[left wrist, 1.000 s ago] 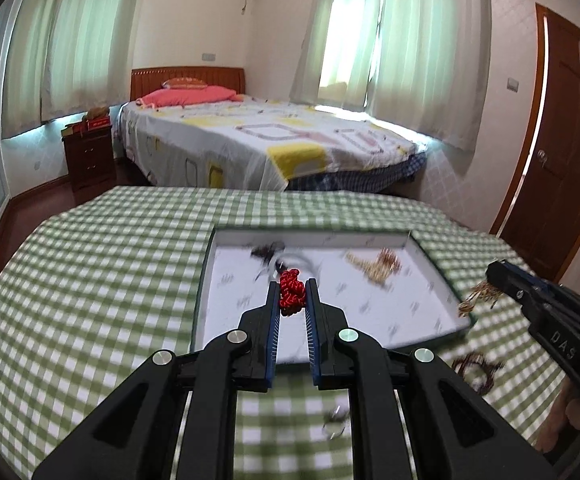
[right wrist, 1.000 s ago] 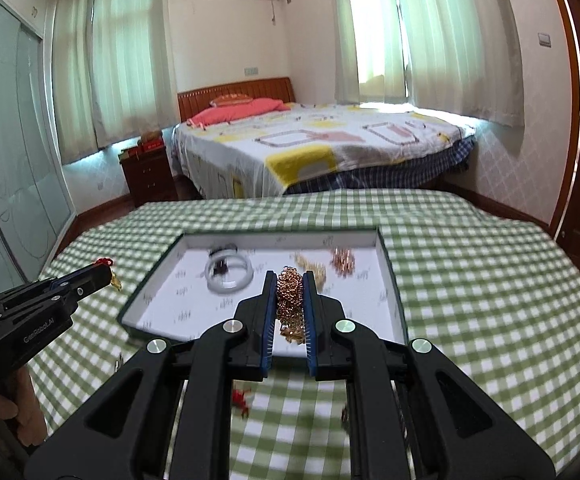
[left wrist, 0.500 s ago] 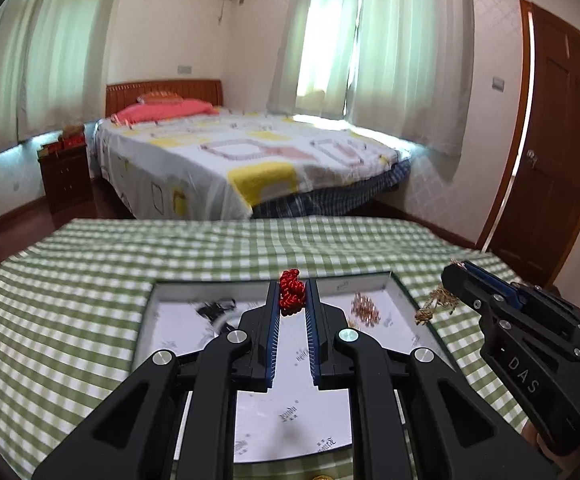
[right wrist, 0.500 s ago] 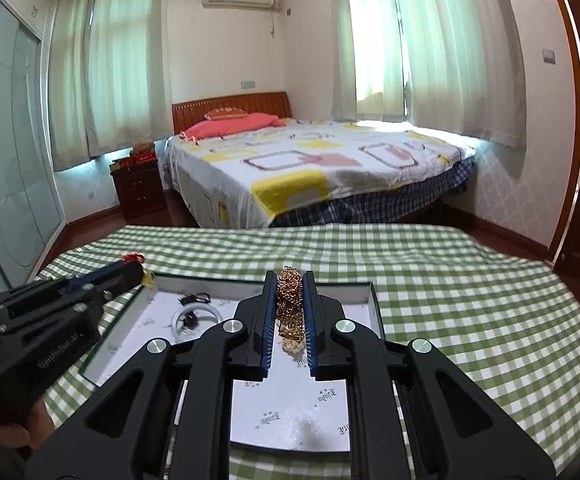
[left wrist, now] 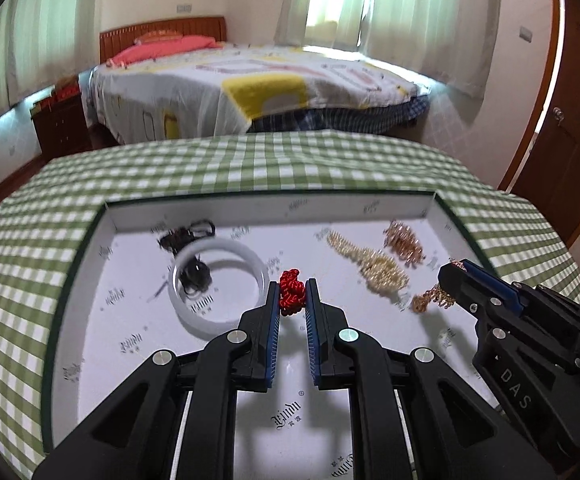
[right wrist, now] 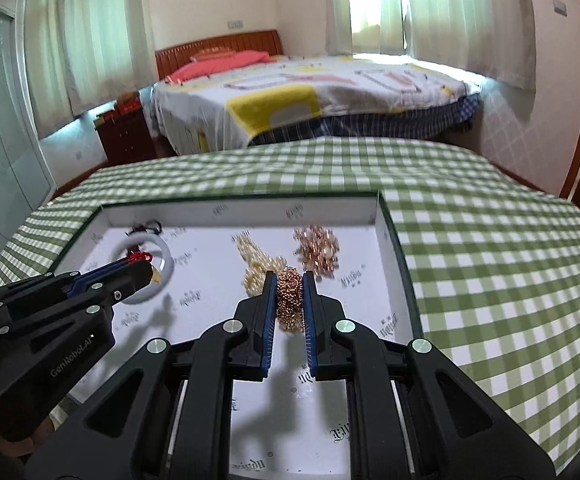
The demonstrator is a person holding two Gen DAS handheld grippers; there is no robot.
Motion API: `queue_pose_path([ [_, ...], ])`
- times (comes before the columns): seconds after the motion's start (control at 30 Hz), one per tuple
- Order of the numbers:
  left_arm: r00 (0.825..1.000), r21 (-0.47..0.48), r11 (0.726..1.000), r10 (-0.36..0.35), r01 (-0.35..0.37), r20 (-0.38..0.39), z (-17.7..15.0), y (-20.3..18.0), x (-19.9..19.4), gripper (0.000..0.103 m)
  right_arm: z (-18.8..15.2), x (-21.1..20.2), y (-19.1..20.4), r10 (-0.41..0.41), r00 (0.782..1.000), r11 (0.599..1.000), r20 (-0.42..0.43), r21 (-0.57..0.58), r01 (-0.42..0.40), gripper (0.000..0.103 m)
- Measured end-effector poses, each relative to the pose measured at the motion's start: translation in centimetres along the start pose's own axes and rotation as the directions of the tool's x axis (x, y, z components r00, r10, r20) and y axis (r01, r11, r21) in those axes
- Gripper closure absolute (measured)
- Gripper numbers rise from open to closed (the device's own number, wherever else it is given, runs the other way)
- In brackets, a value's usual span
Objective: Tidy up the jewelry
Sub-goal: 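Carry both pieces into the green box and open both tools to release, then withdraw both tools from the box toward the remaining jewelry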
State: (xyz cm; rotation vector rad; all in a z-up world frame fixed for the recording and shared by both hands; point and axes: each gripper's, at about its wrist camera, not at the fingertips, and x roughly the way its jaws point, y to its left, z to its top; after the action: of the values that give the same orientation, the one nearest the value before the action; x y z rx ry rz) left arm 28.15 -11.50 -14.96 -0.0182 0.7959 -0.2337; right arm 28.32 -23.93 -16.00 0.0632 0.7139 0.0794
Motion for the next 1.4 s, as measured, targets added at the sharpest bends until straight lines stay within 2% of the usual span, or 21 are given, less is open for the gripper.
queue_pose_path([
  [0.17, 0.999, -0.008, 1.0, -0.007, 0.007, -0.047, -0.3, -0.1, 1.1, 0.09, 0.1, 1.0, -0.2, 0.002, 0.999, 1.0, -0.049, 0.001, -0.002, 0.09],
  [0.3, 0.999, -0.002, 1.0, -0.004, 0.004, -0.05, -0.4, -0.2, 1.2, 0.089, 0.1, 1.4, -0.3, 0.008, 0.998, 1.0, -0.07, 0.011, -0.007, 0.09],
  [0.5, 0.997, 0.007, 1.0, -0.01, 0.011, -0.08, -0.5, -0.2, 1.7, 0.088, 0.1, 1.5, -0.3, 0.009, 0.997, 1.0, -0.072, 0.014, -0.008, 0.085],
  [0.57, 0.996, 0.005, 1.0, -0.017, 0.017, -0.086, -0.4, -0.2, 1.8, 0.087, 0.1, 1.5, -0.3, 0.007, 0.998, 1.0, -0.068, 0.013, -0.006, 0.078],
  [0.6, 0.996, 0.006, 1.0, -0.018, 0.018, -0.087, -0.4, -0.3, 1.8, 0.085, 0.2, 1.4, -0.4, 0.006, 0.998, 1.0, -0.066, 0.012, -0.006, 0.077],
  [0.63, 0.996, 0.006, 1.0, -0.016, 0.017, -0.086, -0.4, -0.2, 1.8, 0.075, 0.1, 1.4, -0.4, 0.006, 0.998, 1.0, -0.066, 0.01, -0.005, 0.077],
  [0.67, 0.997, 0.004, 1.0, -0.016, 0.016, -0.08, -0.3, -0.2, 1.8, 0.067, 0.1, 1.4, -0.5, 0.006, 0.998, 1.0, -0.065, 0.01, -0.005, 0.077],
  [0.83, 0.998, 0.006, 1.0, -0.016, 0.016, -0.065, -0.2, -0.3, 1.7, 0.062, 0.1, 1.1, -0.6, 0.004, 0.998, 1.0, -0.057, 0.015, -0.004, 0.075],
  [0.9, 0.998, 0.003, 1.0, -0.015, 0.015, -0.062, -0.2, -0.2, 1.6, 0.061, 0.0, 0.9, -0.6, 0.003, 0.999, 1.0, -0.049, 0.016, -0.002, 0.071],
  [0.97, 0.999, -0.005, 1.0, -0.019, 0.018, -0.047, -0.1, 0.0, 1.3, 0.052, -0.1, 0.6, -0.7, 0.002, 0.999, 1.0, -0.045, 0.016, -0.001, 0.067],
  [1.03, 0.999, -0.011, 1.0, -0.022, 0.022, -0.027, 0.0, 0.1, 0.8, 0.049, 0.0, 0.4, -0.8, 0.001, 0.999, 1.0, -0.04, 0.018, -0.001, 0.067],
  [1.4, 0.993, 0.015, 1.0, -0.019, 0.017, 0.115, 0.6, 0.5, -4.3, 0.048, 1.0, -3.1, 0.0, -0.001, 0.999, 1.0, 0.038, 0.012, 0.0, 0.067],
])
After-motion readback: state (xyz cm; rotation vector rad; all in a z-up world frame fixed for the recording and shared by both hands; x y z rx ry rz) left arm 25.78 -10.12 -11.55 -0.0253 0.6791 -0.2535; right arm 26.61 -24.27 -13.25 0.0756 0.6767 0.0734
